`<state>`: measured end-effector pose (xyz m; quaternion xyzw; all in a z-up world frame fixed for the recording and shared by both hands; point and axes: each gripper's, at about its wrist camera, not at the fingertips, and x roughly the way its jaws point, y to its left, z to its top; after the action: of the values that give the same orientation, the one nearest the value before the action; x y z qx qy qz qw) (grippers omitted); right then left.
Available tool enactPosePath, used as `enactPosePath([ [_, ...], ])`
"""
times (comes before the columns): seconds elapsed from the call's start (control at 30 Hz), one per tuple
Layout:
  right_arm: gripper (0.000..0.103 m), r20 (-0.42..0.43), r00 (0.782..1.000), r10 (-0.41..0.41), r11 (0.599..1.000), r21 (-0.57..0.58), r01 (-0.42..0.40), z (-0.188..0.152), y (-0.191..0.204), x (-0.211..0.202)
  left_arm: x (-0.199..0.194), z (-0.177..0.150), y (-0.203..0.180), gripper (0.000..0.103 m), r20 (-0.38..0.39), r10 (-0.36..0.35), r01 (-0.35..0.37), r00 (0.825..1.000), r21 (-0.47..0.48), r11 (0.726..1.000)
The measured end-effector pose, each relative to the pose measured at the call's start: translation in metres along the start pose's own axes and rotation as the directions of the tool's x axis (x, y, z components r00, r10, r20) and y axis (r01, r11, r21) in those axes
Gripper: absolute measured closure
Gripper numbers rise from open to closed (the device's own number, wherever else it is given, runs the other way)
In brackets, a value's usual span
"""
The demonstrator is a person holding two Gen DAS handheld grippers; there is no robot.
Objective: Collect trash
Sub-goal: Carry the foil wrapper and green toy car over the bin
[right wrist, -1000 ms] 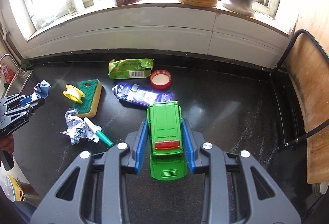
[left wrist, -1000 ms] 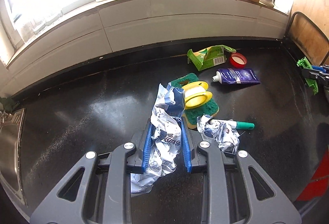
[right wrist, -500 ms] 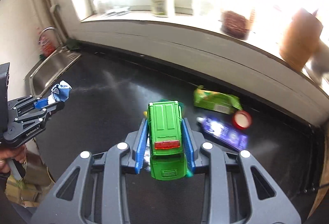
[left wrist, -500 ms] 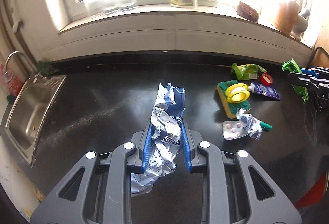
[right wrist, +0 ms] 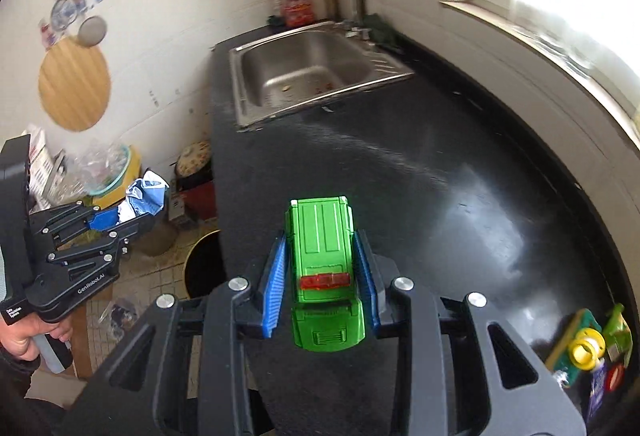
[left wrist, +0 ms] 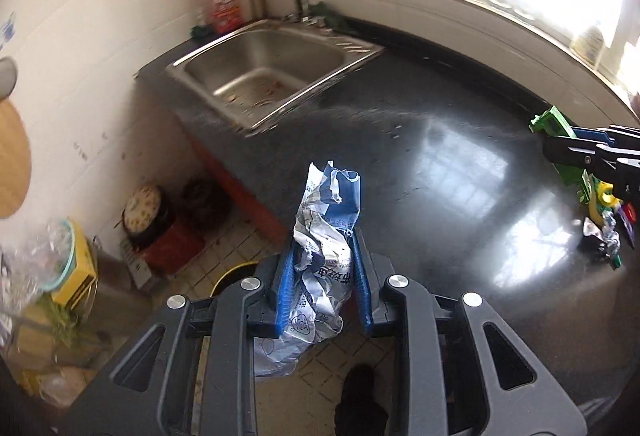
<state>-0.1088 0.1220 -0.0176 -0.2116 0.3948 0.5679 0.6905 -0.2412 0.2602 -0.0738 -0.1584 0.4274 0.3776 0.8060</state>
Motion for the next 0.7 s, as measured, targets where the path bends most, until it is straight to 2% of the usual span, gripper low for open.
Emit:
enactPosePath([
  [0.2, 0.07, -0.071, 0.987, 0.147, 0.979, -0.131, -0.156, 0.022, 0.097, 0.044, -0.004, -0.042, 0.068, 0.078, -0.051, 0.083, -0.089, 0.995, -0.153, 0.984],
  [0.37, 0.07, -0.135, 0.967, 0.216, 0.952, -0.191, -0.239, 0.029, 0.164, 0.078, 0.004, -0.065, 0.101, 0.077, -0.079, 0.088, -0.103, 0.993, -0.213, 0.972],
  [0.5, 0.07, -0.18, 0.955, 0.237, 0.942, -0.198, -0.271, 0.03, 0.199, 0.105, 0.024, -0.087, 0.121, 0.077, -0.1, 0.068, -0.092, 0.993, -0.255, 0.962],
  [0.7, 0.07, -0.244, 0.946, 0.212, 0.948, -0.184, -0.26, 0.027, 0.219, 0.152, 0.059, -0.105, 0.138, 0.077, -0.13, 0.035, -0.073, 0.991, -0.294, 0.953],
])
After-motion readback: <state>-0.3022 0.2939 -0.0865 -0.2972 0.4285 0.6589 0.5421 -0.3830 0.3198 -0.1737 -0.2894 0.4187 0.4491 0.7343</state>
